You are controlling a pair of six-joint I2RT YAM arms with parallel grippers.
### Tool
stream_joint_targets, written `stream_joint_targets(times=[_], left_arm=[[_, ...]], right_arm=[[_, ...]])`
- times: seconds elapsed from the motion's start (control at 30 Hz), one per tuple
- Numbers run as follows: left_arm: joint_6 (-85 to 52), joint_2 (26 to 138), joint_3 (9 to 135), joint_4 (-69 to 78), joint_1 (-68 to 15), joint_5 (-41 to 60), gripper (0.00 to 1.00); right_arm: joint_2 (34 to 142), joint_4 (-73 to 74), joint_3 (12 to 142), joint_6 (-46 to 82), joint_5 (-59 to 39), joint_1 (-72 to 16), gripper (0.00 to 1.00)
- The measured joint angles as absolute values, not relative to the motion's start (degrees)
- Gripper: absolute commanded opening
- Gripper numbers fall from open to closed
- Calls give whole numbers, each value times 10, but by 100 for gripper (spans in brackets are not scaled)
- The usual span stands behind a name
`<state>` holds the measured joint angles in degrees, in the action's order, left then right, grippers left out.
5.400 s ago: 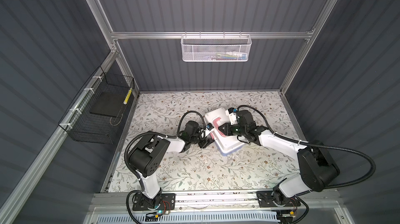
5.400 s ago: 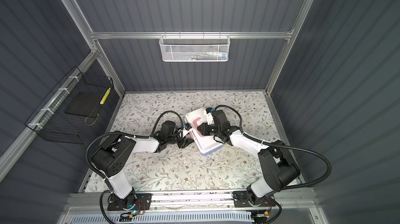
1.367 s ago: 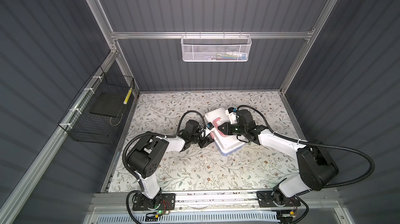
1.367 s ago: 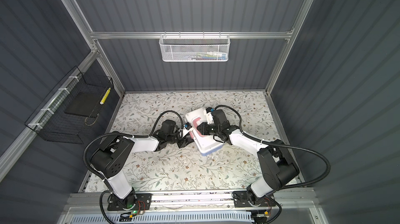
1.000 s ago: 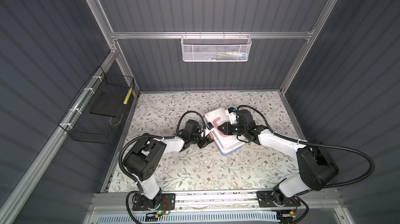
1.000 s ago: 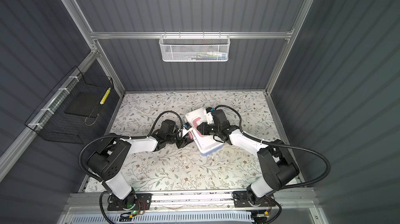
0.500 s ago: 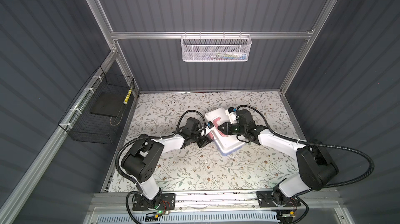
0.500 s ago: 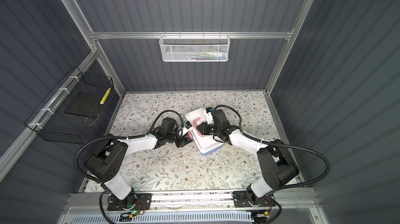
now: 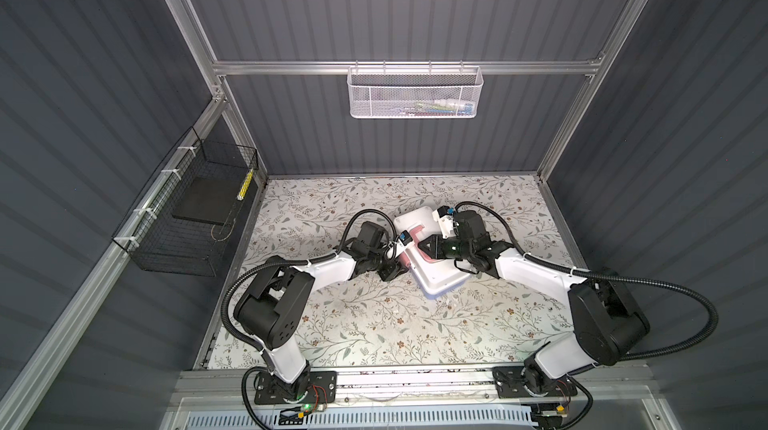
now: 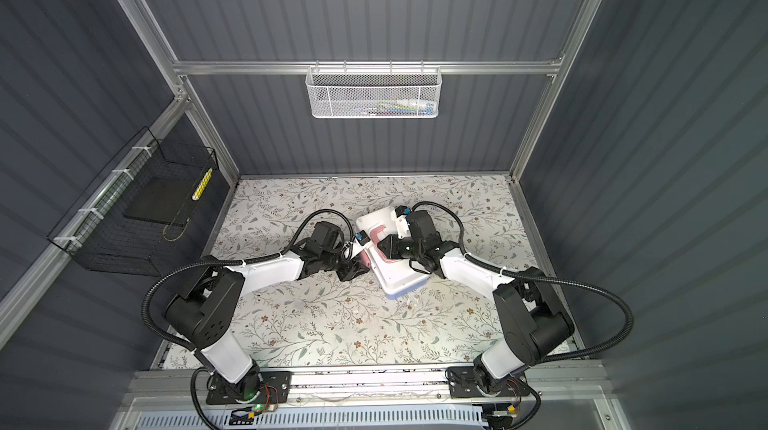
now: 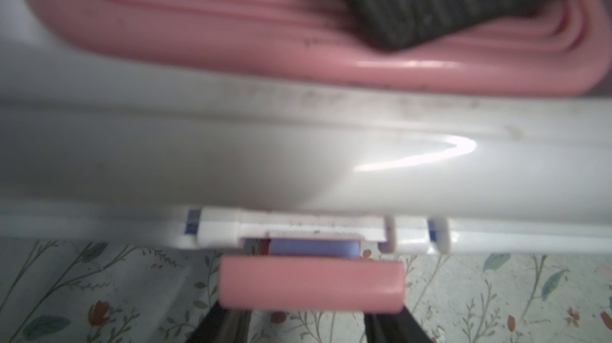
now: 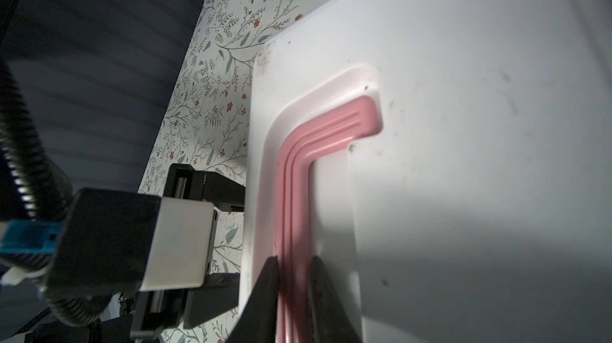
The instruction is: Pack the tool kit
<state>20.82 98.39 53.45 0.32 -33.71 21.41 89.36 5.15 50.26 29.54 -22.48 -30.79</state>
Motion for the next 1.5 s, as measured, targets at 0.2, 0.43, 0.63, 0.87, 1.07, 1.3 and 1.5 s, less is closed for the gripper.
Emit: stream_joint_targets(times=[0.2, 0.43, 0.63, 0.87, 1.07, 1.3, 1.5], left_arm=[[213, 998, 554, -18, -341, 210, 44], [215, 999, 560, -29, -343, 206, 44], [220, 999, 565, -39, -345, 199, 44], [226, 999, 576, -58, -348, 189, 44], [230, 999, 593, -89, -353, 176, 44], [237, 1009, 613, -116, -356, 169, 43], [240, 1017, 626, -130, -360, 163, 43]], right_arm=[[894, 52, 503, 294, -225, -308, 20], [894, 56, 501, 293, -225, -308, 20], [895, 60, 499, 293, -226, -308, 20], [895, 62, 498, 293, -227, -308, 19], [895, 62, 498, 293, -227, -307, 19], [895, 66, 496, 290, -227, -307, 19], [895, 67, 495, 288, -228, -307, 19]])
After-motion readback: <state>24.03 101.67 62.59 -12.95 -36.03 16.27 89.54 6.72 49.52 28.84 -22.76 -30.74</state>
